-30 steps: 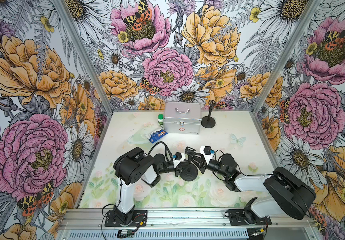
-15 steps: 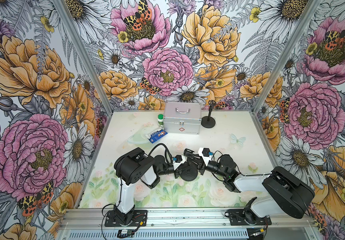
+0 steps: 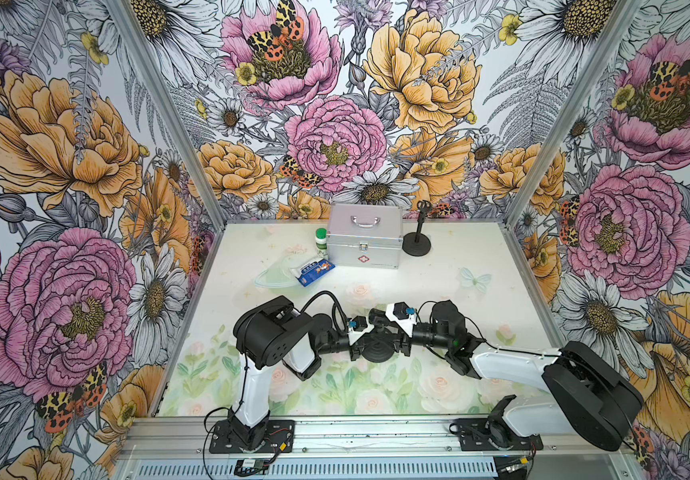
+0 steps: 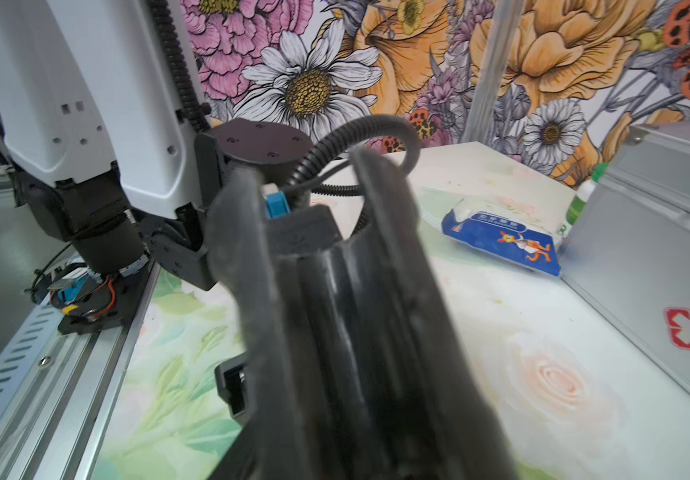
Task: Assemble a microphone stand
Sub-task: Hold the microphone stand pole at the microphone stand base.
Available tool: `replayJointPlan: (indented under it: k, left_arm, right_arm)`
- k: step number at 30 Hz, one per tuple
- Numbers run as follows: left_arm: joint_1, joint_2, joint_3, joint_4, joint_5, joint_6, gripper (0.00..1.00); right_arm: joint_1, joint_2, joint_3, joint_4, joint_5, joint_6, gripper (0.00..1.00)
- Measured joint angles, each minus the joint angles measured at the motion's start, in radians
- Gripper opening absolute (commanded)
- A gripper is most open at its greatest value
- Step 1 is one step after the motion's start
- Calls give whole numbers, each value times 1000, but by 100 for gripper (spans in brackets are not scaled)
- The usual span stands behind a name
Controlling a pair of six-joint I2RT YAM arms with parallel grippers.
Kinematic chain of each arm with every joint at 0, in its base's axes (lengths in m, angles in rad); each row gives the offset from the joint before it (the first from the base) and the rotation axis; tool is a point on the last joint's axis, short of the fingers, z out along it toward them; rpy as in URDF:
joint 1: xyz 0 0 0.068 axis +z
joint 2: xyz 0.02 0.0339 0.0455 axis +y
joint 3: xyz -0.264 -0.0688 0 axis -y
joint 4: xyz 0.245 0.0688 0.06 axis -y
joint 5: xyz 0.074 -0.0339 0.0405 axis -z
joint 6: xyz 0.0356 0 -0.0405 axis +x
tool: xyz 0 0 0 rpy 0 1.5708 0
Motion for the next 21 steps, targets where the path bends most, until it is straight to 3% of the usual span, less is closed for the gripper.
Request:
replayJointPlan:
  k: [6,15,18,21]
  left_arm:
    - [3,0,-2,1,1,0,22]
    - [25,4,3,1,3,-5,24]
    - [24,17,12,1,6,-8,24]
    - [24,25,16,1,7,-8,24]
  right_arm:
    - [-65,19,32,-103,-145,-124,48]
    - [-128,50,95,-147,-269,-163,46]
    - [-129,80,117,-151,-283,-168,41]
    - [-129,116,146,-157,-279,-162,30]
